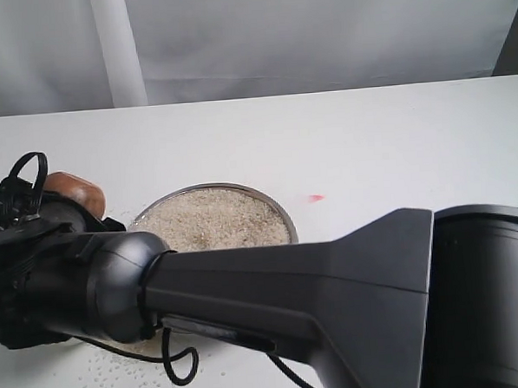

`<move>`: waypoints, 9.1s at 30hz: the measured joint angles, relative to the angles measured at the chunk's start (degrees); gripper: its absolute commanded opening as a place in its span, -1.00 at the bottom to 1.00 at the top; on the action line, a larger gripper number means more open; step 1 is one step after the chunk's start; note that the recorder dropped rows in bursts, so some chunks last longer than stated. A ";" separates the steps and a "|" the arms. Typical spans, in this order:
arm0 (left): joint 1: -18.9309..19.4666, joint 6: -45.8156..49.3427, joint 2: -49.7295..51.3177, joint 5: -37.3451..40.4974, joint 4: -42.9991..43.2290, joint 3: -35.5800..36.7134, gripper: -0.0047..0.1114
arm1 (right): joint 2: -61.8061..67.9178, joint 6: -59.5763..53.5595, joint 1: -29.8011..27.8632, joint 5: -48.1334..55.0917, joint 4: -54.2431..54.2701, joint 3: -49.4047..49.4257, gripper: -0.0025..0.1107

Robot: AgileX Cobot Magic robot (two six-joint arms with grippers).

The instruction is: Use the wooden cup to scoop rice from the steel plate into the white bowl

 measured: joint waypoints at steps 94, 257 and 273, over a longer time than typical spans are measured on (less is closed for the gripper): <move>0.00 0.00 0.00 0.00 0.00 0.00 -0.92 | -23.31 53.87 -48.59 -96.37 73.01 84.27 -0.96; 0.00 0.00 0.00 0.00 0.00 0.00 -0.92 | -134.81 40.48 -56.54 -39.29 63.94 109.99 -0.96; 0.00 0.00 0.00 0.00 0.00 0.00 -0.92 | -134.81 40.57 -56.54 -39.29 63.94 109.99 -0.96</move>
